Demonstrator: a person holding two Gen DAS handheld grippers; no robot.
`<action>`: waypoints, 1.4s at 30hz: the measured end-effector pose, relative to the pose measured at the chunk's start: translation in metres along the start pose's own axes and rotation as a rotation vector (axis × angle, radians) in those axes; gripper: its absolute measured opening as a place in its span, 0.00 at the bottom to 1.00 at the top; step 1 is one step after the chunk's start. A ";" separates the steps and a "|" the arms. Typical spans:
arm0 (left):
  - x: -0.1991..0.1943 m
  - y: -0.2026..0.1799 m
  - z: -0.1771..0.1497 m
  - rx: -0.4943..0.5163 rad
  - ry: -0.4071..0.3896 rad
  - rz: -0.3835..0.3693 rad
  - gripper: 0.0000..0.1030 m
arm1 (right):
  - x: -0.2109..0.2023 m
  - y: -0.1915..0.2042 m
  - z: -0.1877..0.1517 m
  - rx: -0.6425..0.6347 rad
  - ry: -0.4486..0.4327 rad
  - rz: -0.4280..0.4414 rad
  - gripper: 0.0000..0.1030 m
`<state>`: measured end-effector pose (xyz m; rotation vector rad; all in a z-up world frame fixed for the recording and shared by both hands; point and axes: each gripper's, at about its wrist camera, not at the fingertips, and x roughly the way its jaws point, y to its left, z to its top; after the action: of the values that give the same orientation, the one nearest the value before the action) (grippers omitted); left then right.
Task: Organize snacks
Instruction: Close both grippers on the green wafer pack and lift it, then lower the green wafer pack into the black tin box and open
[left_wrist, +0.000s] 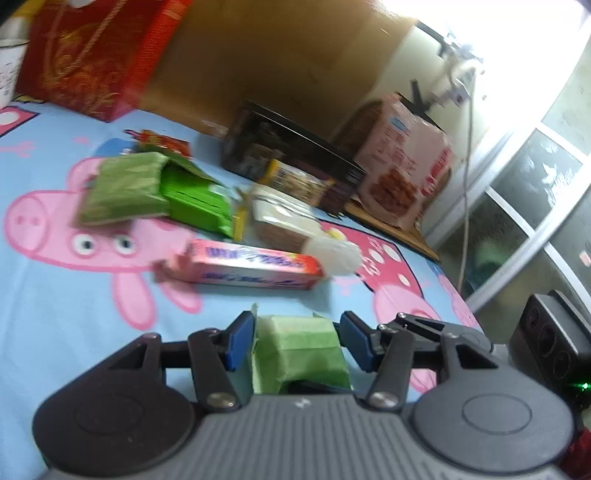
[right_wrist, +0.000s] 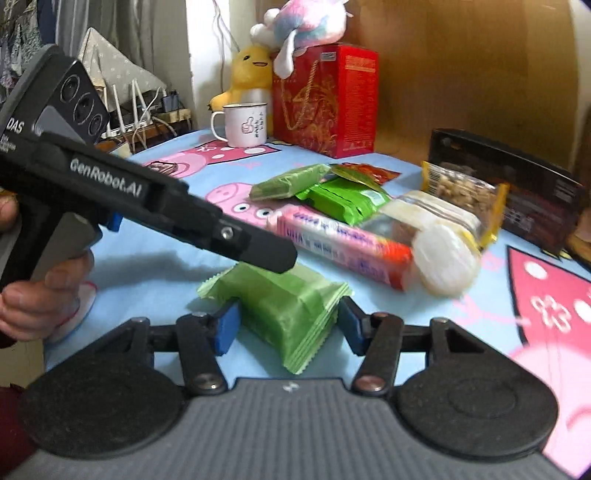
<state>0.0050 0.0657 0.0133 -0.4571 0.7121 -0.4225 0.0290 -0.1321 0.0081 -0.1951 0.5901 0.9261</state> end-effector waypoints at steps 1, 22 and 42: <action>0.003 -0.006 0.000 0.014 0.005 -0.004 0.50 | -0.006 -0.001 -0.004 0.015 -0.010 -0.014 0.57; 0.133 -0.092 0.202 0.195 -0.029 -0.008 0.54 | -0.018 -0.155 0.094 0.141 -0.288 -0.263 0.57; 0.125 -0.022 0.199 0.023 -0.113 -0.015 0.66 | 0.020 -0.209 0.099 0.243 -0.278 -0.220 0.70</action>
<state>0.2250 0.0339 0.0929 -0.4614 0.5948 -0.4149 0.2437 -0.2035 0.0601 0.0863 0.4090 0.6476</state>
